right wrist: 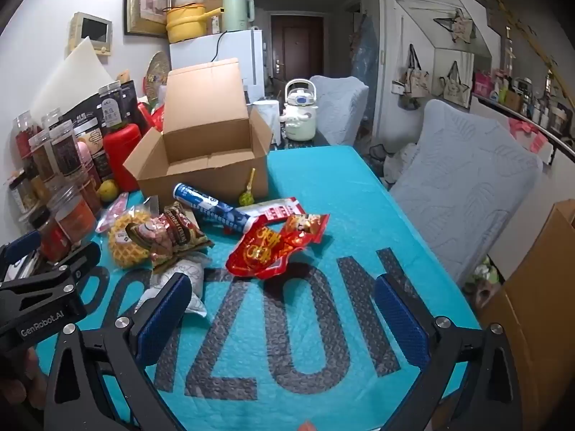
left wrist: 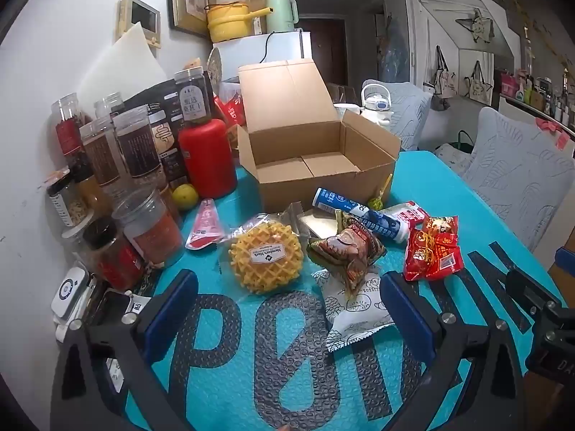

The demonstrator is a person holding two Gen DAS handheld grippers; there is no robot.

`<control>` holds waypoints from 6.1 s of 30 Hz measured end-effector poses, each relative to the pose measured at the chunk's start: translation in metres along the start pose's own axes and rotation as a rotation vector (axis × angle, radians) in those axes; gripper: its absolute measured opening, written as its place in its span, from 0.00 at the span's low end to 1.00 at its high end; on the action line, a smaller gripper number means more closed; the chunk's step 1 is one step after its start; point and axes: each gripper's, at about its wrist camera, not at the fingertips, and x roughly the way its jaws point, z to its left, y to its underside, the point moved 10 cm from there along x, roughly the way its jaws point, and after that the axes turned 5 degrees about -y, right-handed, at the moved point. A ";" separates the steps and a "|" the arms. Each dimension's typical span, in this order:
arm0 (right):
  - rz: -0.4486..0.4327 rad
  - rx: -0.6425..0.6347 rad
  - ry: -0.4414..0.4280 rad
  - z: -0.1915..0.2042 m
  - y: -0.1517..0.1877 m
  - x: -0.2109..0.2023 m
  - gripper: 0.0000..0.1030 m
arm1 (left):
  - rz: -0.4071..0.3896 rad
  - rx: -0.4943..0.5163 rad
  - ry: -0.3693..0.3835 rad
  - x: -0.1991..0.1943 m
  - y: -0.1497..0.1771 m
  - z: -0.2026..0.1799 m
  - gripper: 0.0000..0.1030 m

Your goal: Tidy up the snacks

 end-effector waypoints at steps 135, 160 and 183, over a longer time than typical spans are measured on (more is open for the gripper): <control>0.186 0.069 -0.080 -0.037 0.027 0.111 1.00 | 0.323 0.062 0.200 0.124 0.053 -0.081 1.00; 0.296 0.057 -0.127 0.003 0.019 0.176 1.00 | 0.252 -0.004 0.303 0.111 0.026 -0.025 0.57; 0.280 0.093 -0.077 0.007 0.004 0.207 0.96 | 0.239 -0.056 0.333 0.120 0.012 -0.020 0.57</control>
